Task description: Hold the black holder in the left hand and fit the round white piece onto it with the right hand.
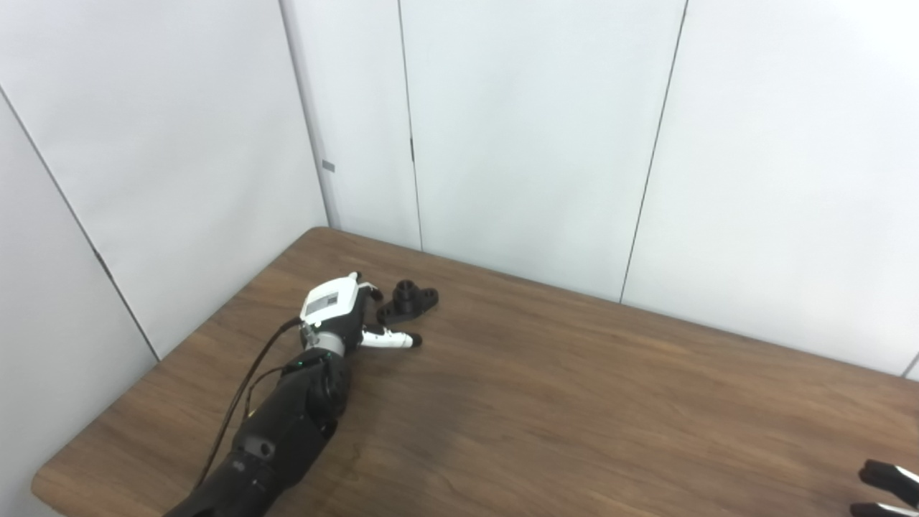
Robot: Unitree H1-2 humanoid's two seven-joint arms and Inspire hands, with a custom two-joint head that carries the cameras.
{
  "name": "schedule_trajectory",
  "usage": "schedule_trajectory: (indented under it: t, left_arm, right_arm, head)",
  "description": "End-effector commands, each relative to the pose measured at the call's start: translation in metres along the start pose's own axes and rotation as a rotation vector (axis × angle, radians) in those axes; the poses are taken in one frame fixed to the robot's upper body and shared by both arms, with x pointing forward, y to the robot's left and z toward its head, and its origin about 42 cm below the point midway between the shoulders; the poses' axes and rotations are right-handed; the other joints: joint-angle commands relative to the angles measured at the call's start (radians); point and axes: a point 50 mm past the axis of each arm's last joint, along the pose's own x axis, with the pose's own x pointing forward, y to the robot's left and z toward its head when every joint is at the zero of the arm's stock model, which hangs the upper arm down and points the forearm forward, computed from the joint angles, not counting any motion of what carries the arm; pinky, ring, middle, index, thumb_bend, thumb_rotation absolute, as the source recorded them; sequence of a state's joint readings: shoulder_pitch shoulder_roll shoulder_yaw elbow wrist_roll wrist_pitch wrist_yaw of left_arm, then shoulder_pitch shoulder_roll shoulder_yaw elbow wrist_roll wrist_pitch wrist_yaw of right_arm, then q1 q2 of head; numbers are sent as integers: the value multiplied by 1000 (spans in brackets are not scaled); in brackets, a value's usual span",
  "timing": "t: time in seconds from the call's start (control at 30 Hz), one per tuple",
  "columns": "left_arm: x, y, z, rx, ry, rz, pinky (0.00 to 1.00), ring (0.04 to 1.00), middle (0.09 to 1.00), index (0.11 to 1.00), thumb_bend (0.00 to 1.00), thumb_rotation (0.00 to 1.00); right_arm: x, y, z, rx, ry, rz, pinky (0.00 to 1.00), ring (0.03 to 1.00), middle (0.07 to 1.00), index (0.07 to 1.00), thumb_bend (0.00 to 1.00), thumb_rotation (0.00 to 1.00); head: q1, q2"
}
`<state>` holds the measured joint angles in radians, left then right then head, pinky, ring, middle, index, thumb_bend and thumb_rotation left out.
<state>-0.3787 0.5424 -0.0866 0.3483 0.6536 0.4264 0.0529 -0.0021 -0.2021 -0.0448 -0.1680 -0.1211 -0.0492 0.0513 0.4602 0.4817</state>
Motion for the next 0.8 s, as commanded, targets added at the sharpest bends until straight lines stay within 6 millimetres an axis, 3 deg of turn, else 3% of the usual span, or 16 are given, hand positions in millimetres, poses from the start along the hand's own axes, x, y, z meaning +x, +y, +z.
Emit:
schedule_trajectory:
  t: [0.0,0.77]
  left_arm:
    - [9,13,14,-11,-28,46,960,1000,999,788,874,420]
    - [15,-4,19,-19,-38,47,911,1000,973,769,851,373]
  right_arm:
    - [5,-6,14,-14,-70,-15,461,621,748,736,647,79]
    - [-1,-6,20,-10,-68,-11,472,625,763,749,642,60]
  head:
    - [-1,0]
    - [-20,20]
